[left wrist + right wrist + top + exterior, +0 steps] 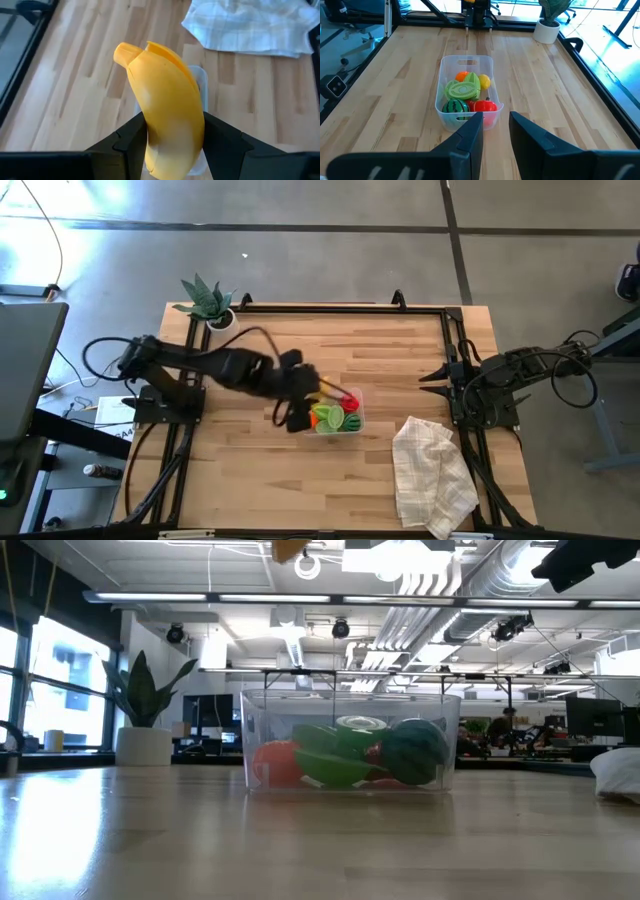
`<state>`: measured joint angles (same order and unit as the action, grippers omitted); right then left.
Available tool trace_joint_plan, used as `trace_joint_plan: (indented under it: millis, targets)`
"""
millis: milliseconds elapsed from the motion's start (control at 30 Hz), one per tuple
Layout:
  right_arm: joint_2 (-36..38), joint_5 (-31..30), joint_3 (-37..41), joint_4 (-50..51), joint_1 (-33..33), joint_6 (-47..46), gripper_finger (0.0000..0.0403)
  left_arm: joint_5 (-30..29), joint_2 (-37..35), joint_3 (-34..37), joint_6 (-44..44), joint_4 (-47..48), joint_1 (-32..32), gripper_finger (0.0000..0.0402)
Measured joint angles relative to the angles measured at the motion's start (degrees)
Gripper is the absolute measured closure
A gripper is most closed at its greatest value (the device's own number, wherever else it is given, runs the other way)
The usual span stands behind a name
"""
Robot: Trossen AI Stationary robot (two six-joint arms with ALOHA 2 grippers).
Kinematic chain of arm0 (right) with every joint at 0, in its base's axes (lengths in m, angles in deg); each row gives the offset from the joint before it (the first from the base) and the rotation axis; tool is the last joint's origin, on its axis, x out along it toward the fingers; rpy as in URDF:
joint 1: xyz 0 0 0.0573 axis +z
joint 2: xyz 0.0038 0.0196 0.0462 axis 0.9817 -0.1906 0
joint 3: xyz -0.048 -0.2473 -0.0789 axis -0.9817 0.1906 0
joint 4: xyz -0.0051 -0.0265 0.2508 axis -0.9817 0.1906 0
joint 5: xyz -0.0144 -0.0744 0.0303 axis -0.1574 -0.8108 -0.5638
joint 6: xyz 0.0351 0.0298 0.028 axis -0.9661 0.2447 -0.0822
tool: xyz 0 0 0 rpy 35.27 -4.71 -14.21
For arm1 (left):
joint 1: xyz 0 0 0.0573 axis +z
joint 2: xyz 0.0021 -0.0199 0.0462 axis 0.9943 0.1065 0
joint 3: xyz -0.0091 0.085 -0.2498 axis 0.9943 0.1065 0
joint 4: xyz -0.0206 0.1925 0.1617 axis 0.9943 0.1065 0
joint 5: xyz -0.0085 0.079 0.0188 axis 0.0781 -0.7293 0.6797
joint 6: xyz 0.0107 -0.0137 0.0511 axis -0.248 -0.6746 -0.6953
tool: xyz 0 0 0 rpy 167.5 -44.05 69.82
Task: Pick and placing Produce into tupperware
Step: Put the yellow banana into the transparent bin
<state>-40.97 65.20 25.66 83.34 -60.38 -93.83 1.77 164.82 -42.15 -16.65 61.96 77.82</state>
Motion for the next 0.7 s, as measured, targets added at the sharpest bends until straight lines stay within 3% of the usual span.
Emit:
trace_joint_plan:
  millis: [467,700]
  targets:
    - [0.0,0.0,0.0,0.0,0.0,0.0,0.0318,16.2,12.3,0.1,-11.5,-4.3,8.0,0.0241]
    - [0.0,0.0,0.0,0.0,0.0,0.0,0.0318,17.0,17.2,0.1,-13.1,-0.5,8.3,0.0241]
